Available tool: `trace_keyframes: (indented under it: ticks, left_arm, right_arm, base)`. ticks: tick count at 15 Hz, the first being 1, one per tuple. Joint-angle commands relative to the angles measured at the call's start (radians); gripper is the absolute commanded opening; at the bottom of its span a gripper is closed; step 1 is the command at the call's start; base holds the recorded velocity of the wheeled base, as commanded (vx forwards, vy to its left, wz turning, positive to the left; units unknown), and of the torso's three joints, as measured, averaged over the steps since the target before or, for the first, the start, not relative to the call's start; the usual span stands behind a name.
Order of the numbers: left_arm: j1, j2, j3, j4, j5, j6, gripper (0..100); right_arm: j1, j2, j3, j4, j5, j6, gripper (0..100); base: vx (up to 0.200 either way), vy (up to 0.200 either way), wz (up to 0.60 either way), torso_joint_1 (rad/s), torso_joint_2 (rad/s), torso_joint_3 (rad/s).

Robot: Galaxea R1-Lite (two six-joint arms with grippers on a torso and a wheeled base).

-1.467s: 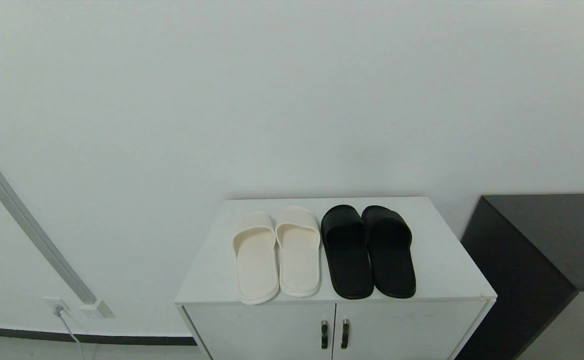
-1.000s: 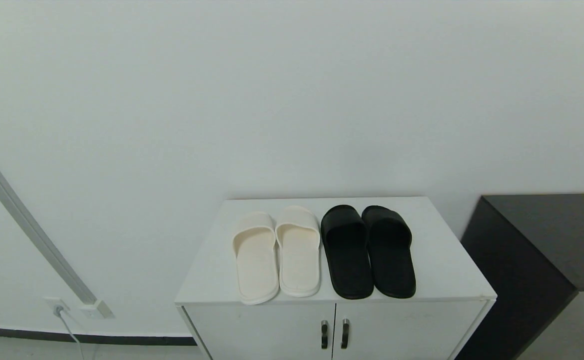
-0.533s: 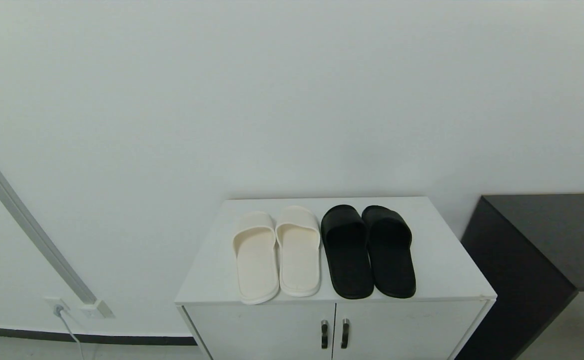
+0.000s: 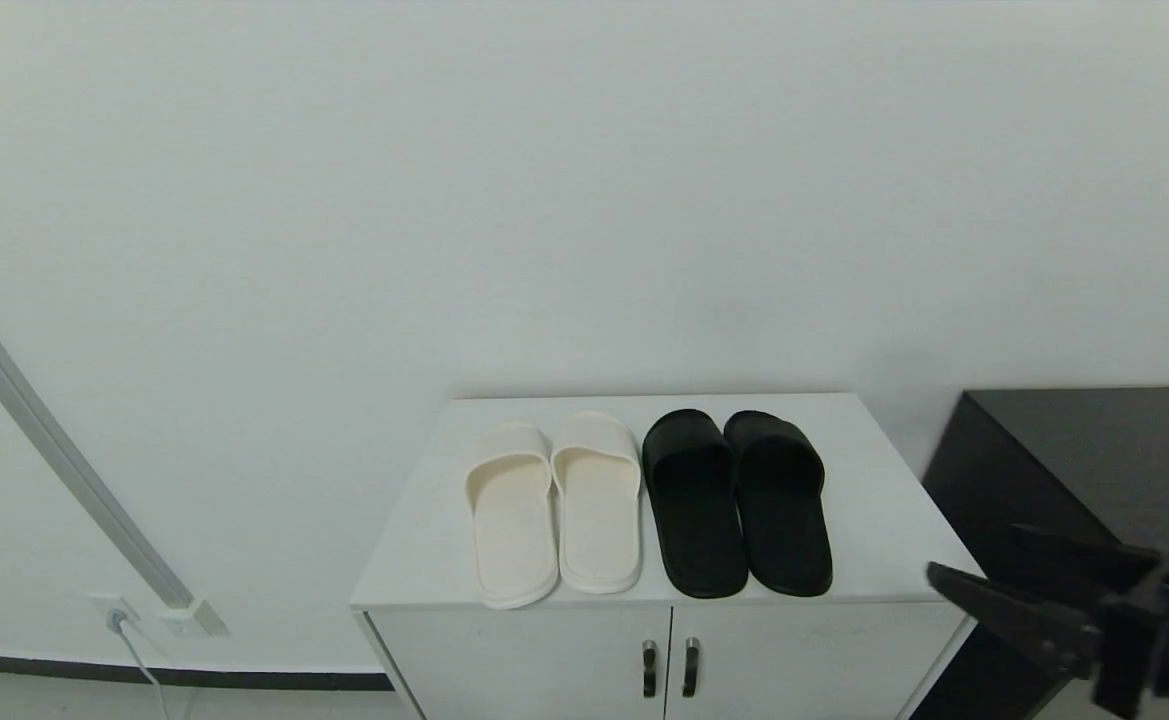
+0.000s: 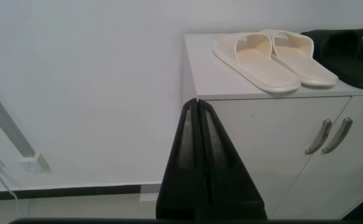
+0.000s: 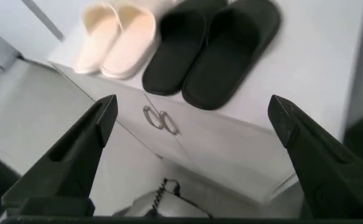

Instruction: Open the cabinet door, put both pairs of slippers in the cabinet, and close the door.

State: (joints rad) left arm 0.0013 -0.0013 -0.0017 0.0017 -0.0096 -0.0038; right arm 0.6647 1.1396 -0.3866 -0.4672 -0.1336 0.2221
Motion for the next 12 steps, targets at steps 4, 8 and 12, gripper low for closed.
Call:
trace_keyframes:
  ticks: [4, 8, 12]
  left_arm:
    - [0.0, 0.001, 0.0, 0.0, -0.001, -0.001, 0]
    - [0.0, 0.001, 0.0, 0.0, -0.001, -0.001, 0]
    - [0.0, 0.001, 0.0, 0.0, -0.001, -0.001, 0]
  right_arm:
    - [0.153, 0.494, -0.121, -0.268, -0.284, 0.066, 100]
    - [0.153, 0.71, -0.222, -0.426, -0.434, 0.065, 100]
    - [0.131, 0.879, -0.382, -0.442, -0.5, 0.063, 100]
  base:
    - [0.0, 0.0, 0.0, 0.0, 0.0, 0.0]
    - [0.0, 0.0, 0.0, 0.0, 0.0, 0.0]
    - [0.0, 0.0, 0.0, 0.0, 0.0, 0.0]
